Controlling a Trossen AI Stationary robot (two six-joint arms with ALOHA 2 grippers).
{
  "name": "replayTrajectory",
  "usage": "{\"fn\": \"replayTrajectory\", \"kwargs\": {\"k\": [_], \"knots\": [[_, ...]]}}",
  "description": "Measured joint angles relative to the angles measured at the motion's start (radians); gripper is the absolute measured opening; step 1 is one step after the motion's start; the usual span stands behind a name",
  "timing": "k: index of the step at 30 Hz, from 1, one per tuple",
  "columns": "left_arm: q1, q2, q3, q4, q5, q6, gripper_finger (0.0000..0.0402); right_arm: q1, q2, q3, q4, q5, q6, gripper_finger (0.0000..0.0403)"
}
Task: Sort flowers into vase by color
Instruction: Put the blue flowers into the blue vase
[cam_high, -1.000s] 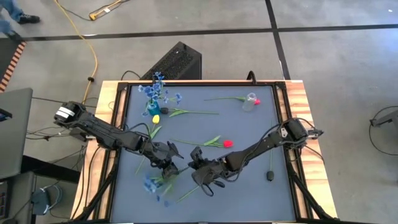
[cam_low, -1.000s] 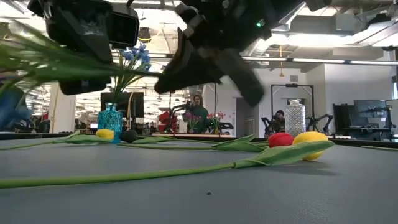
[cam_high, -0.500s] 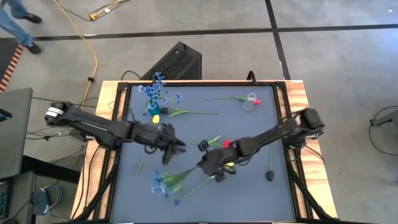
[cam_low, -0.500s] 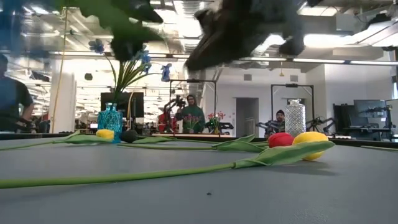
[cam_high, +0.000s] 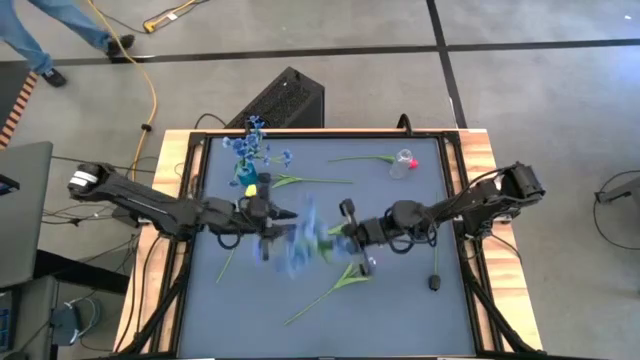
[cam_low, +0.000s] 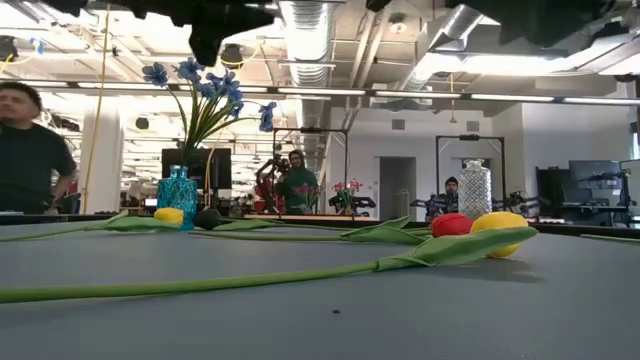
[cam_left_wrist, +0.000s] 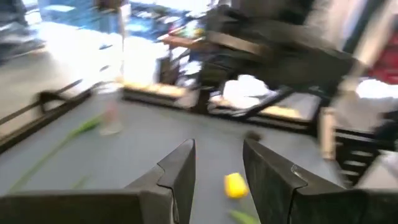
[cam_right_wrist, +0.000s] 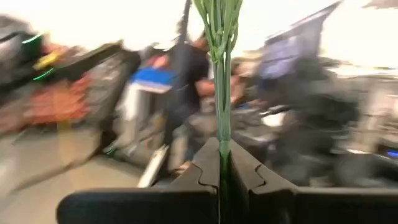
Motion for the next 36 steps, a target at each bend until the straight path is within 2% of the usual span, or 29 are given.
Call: {"fn": "replayTrajectory", "kwargs": {"k": [4,8,12,18,26,36], "knots": [[-0.016,0.117,0.009,0.219,0.023,0.073,0.0121,-0.030,0.032,0.011,0.006,0.050,0.032,0.0029],[-0.025,0.205,0.036,0.334,0.019,0.138,0.0121,-0.043,0.048,0.008,0.009,0.052,0.051,0.0030],[-0.043,0.226,0.042,0.421,0.010,0.245,0.0121,-0.043,0.047,0.007,-0.036,0.078,0.045,0.0029],[-0.074,0.219,0.042,0.448,0.026,0.341,0.0121,-0.052,0.037,0.008,-0.048,0.130,0.028,0.0030],[-0.057,0.227,0.042,0.452,-0.099,0.283,0.0121,-0.084,0.039,0.011,-0.051,0.132,0.029,0.0030],[-0.011,0.227,0.043,0.497,-0.074,0.249,0.0121,-0.100,0.039,0.011,-0.058,0.132,0.033,0.0030]]}}
